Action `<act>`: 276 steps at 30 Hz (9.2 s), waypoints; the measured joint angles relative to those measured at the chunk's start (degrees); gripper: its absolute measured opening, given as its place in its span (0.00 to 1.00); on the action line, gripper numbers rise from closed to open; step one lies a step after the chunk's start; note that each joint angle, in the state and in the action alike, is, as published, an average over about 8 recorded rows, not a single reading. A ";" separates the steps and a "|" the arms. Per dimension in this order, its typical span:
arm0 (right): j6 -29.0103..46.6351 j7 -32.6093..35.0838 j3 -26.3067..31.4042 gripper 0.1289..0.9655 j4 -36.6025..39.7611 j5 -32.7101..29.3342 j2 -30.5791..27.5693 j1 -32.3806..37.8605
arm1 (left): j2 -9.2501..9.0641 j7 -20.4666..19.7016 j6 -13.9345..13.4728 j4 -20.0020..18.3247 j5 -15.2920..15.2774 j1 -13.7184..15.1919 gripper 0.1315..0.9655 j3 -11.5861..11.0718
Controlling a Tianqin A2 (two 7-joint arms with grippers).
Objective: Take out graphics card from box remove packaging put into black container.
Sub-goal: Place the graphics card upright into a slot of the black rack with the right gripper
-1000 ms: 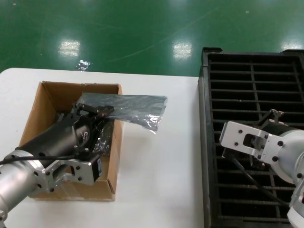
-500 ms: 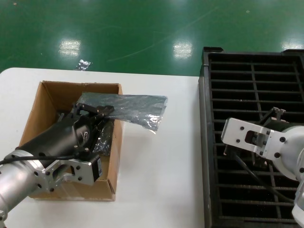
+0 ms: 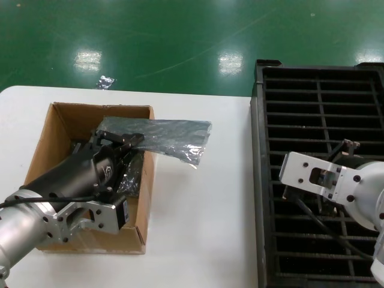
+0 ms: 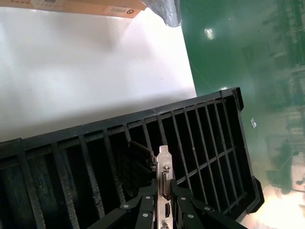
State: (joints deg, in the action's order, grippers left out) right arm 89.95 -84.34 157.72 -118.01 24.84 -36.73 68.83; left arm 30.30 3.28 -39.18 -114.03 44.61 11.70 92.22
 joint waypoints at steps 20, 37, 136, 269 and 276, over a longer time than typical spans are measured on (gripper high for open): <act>0.00 -0.56 0.02 0.06 0.01 3.11 -0.98 1.26 | 0.00 0.00 0.00 0.00 0.00 0.00 0.01 0.00; 0.00 -0.17 0.02 0.06 0.01 4.84 -2.59 3.18 | 0.00 0.00 0.00 0.00 0.00 0.00 0.01 0.00; -0.01 35.17 -32.36 0.06 0.01 -1.79 5.66 -19.85 | 0.00 0.02 0.00 0.00 0.00 0.00 0.01 0.00; -4.53 43.61 -40.71 0.06 0.01 -13.11 13.39 -32.11 | 0.00 0.00 0.00 0.00 0.00 0.00 0.01 0.00; -5.31 45.86 -42.62 0.11 0.01 -13.50 14.67 -33.66 | 0.00 0.00 0.00 0.00 0.00 0.00 0.01 0.00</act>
State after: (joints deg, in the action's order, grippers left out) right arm 84.64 -38.47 115.10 -118.00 11.34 -22.06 35.17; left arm 30.30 3.28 -39.18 -114.03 44.61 11.70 92.22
